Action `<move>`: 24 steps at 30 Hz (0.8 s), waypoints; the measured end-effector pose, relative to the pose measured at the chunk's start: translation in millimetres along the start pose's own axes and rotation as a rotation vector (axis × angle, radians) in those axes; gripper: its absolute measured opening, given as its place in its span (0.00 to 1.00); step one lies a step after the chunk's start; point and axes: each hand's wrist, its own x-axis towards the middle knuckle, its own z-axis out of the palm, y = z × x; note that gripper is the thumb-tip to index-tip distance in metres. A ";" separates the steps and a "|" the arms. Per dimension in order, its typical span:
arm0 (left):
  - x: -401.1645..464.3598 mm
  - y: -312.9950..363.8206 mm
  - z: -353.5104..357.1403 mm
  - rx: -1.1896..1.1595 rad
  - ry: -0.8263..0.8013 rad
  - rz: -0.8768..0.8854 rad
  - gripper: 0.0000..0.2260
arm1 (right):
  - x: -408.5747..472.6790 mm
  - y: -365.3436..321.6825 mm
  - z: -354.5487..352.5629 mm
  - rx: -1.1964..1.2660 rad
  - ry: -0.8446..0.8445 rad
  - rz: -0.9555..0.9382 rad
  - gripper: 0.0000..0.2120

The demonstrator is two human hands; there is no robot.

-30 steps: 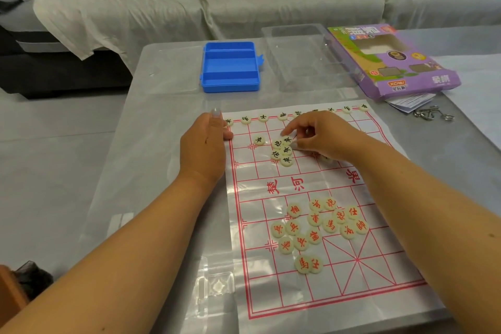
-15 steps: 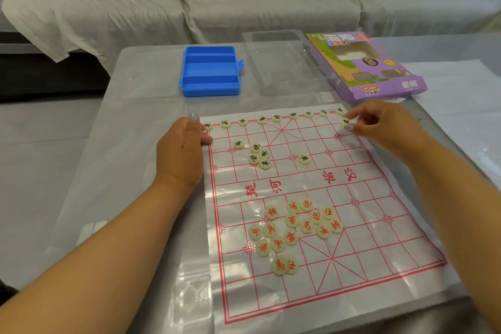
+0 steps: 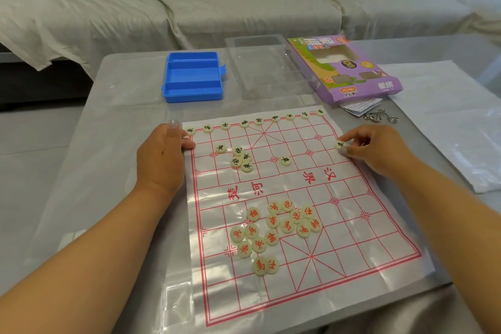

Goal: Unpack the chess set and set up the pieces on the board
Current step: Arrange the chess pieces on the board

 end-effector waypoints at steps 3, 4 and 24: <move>-0.3 0.1 0.1 0.010 0.000 -0.001 0.23 | -0.1 -0.5 1.5 -0.035 0.007 0.009 0.07; -0.3 -0.1 0.1 0.011 -0.002 -0.003 0.23 | 0.3 -0.6 1.4 -0.037 0.012 0.018 0.07; -1.2 3.2 0.5 -0.027 0.010 -0.030 0.21 | -34.8 -57.6 55.4 -0.119 -0.030 -0.277 0.17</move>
